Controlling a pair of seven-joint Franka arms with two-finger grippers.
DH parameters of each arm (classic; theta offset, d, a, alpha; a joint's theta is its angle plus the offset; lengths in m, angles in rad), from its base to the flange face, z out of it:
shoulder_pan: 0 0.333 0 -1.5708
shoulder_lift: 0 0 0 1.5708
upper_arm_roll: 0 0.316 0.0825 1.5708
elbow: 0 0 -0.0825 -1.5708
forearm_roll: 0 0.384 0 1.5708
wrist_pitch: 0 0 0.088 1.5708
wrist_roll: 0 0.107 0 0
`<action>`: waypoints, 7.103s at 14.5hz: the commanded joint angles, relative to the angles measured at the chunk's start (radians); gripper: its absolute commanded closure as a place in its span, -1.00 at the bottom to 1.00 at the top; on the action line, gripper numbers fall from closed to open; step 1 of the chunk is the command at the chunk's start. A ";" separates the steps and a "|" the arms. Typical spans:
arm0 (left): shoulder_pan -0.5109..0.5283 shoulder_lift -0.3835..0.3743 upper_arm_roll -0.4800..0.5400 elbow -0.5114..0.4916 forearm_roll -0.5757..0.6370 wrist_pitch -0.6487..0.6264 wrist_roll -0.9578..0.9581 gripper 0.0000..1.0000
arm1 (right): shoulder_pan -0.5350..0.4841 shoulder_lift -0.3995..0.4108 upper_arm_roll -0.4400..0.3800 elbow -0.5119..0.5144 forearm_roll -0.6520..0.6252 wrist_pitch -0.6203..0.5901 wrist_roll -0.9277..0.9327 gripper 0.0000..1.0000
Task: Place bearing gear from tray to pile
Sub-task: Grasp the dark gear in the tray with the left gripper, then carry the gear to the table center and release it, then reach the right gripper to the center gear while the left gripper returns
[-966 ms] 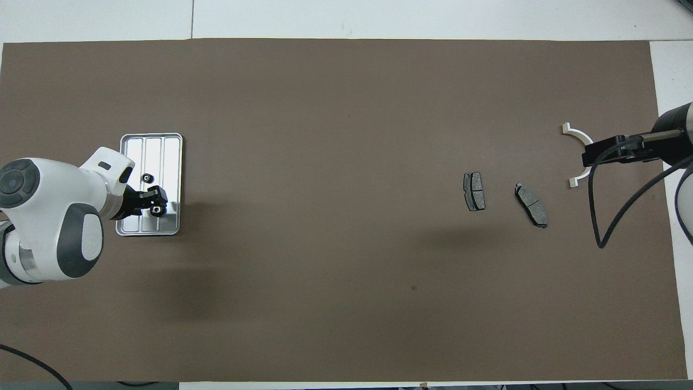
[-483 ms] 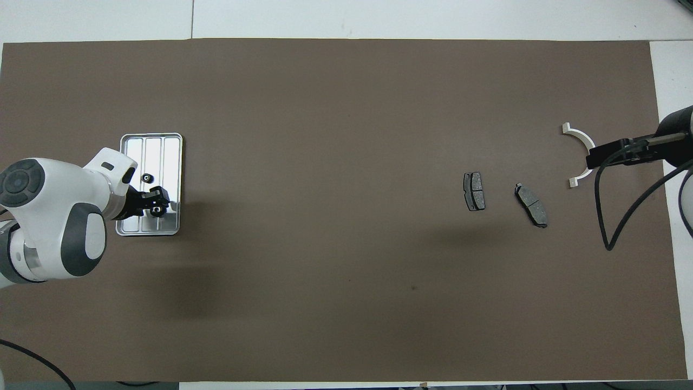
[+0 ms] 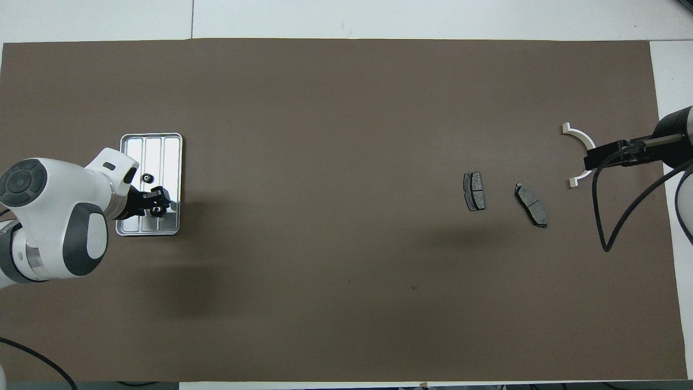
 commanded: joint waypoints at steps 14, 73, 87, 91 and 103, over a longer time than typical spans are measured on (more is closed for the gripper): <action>-0.011 0.013 0.003 0.114 0.014 -0.127 -0.020 0.80 | -0.030 -0.029 0.005 -0.039 0.007 0.033 -0.056 -1.00; -0.412 0.102 0.070 0.424 0.029 -0.348 -0.507 -1.00 | 0.140 0.465 0.005 0.492 -0.053 -0.031 0.164 -1.00; -0.058 0.063 0.072 0.229 0.029 -0.126 0.184 -0.15 | 0.650 0.596 0.008 0.599 -0.081 0.042 0.740 -1.00; -0.057 0.109 0.072 0.228 0.028 -0.071 0.176 0.12 | 0.723 0.663 0.011 0.600 -0.082 0.075 0.742 -1.00; -0.035 0.160 0.072 0.205 0.029 0.024 0.181 -0.32 | 0.710 0.758 0.012 0.594 -0.077 0.148 0.673 -1.00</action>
